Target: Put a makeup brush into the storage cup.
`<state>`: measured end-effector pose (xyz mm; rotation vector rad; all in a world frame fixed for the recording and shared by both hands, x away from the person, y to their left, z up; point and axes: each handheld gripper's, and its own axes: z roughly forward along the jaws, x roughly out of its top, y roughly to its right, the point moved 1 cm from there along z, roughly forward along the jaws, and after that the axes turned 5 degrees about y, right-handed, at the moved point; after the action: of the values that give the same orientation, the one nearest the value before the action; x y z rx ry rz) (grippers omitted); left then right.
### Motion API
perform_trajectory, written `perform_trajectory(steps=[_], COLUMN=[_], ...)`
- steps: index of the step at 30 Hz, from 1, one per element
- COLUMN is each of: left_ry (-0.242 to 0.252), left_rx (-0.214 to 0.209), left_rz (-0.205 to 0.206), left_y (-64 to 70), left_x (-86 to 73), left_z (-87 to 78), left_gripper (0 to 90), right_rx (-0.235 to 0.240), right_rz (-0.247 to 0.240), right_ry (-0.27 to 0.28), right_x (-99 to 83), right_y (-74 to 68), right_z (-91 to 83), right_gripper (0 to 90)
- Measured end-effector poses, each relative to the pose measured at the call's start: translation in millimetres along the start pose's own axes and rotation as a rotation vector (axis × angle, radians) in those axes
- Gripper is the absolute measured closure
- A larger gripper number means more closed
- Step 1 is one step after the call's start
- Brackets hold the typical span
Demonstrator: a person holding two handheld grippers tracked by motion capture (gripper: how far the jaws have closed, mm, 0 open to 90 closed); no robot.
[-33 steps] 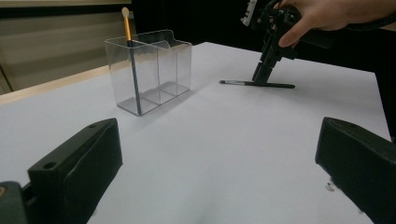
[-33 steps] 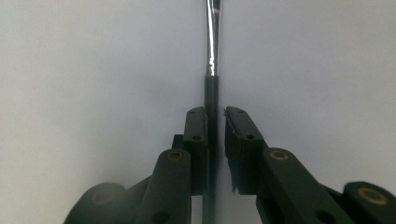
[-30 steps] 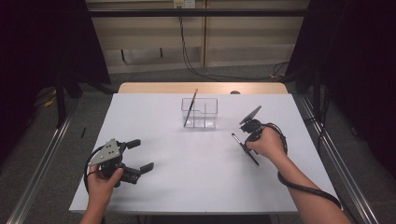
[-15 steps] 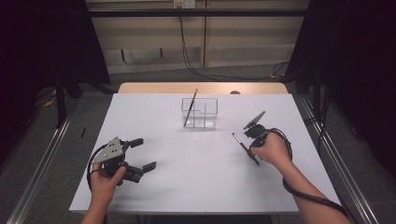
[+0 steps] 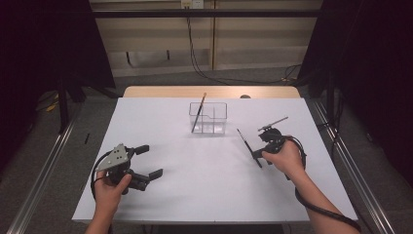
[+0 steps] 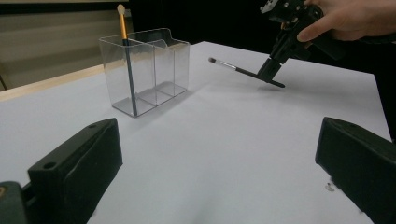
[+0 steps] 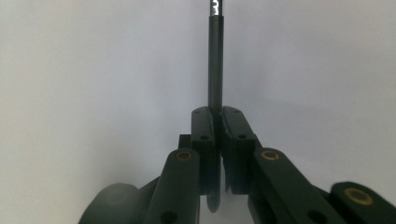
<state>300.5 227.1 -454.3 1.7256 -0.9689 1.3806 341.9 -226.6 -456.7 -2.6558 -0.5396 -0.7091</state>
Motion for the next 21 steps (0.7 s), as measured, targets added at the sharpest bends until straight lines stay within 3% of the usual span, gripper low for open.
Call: perform_trajectory(steps=[4, 9, 13, 21], left_ry=[-0.003, -0.007, -0.013, -0.006], left_rx=[0.001, -0.002, -0.006, -0.013], left_rz=[-0.005, -0.01, -0.009, -0.033], left_y=[0.8, 1.6, 2.1, 1.9], left_x=[-0.7, -0.9, -0.6, -0.5], left_z=[1.3, 4.7, 7.4, 12.7], left_gripper=[0.3, 0.3, 0.3, 0.1], right_rx=[0.058, 0.107, 0.142, 0.186], right_rz=[0.028, 0.018, 0.025, -0.013], right_ry=[0.117, 0.282, 0.371, 0.524], right_x=[-5.8, -12.8, -16.8, -23.6], right_y=[1.7, -0.5, -2.4, -9.3], right_z=[-2.9, -6.4, -6.8, -3.2], right_gripper=[84.5, 84.5, 84.5, 84.5])
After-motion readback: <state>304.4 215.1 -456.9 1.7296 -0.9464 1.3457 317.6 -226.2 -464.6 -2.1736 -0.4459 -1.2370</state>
